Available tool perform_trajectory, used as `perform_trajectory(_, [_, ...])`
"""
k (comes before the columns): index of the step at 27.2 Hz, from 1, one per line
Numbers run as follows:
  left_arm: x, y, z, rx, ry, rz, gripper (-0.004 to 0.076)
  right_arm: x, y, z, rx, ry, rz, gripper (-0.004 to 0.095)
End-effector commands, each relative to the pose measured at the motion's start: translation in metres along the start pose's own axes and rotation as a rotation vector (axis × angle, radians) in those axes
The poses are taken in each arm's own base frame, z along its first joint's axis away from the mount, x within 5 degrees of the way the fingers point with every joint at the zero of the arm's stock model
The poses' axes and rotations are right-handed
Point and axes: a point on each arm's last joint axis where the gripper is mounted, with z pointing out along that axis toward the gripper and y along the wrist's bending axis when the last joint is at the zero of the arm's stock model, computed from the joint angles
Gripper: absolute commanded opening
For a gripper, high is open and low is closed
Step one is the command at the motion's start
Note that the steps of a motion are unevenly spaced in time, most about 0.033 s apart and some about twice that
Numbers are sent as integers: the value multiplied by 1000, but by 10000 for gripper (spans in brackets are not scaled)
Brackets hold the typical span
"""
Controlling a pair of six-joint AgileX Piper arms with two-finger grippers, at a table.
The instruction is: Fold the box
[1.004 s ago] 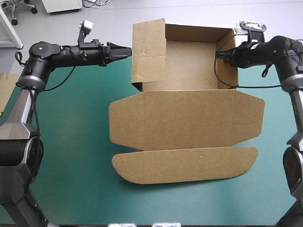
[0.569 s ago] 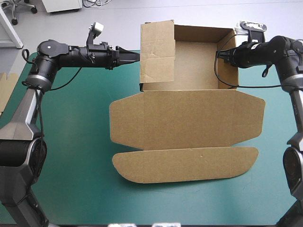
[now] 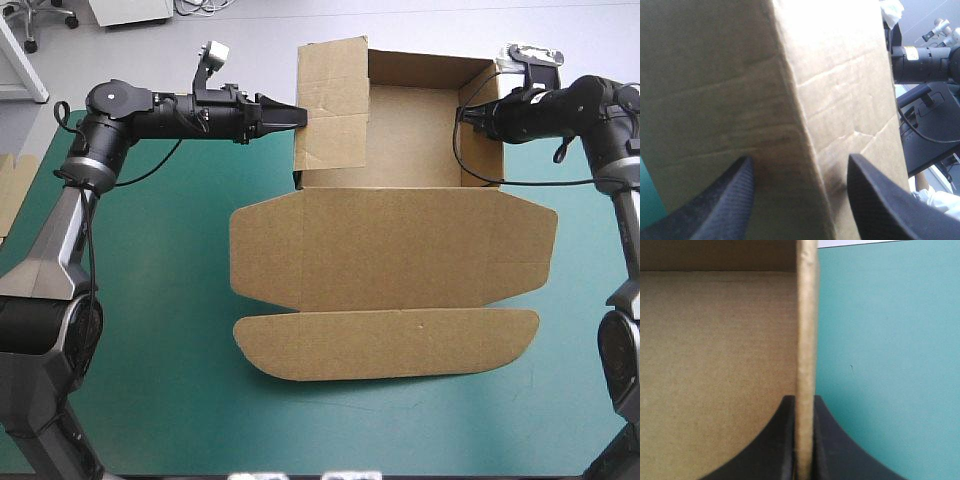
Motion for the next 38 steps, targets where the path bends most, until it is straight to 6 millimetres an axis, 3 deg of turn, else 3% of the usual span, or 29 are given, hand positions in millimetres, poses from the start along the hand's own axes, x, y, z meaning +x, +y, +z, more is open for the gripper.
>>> perform_trajectory(1, [-9,-44,-11,62,-38,81,401,-18,13,-36,-37,-155,18,-13])
perform_trajectory(14, [-15,-47,6,-328,-1,158,400,-14,14,-35,-49,-100,55,-12])
perform_trajectory(30, [-12,-37,21,-404,27,104,373,-12,18,-35,-92,-77,73,-11])
perform_trajectory(38, [-14,-38,27,-545,93,140,369,-6,34,-27,-64,-45,15,1])
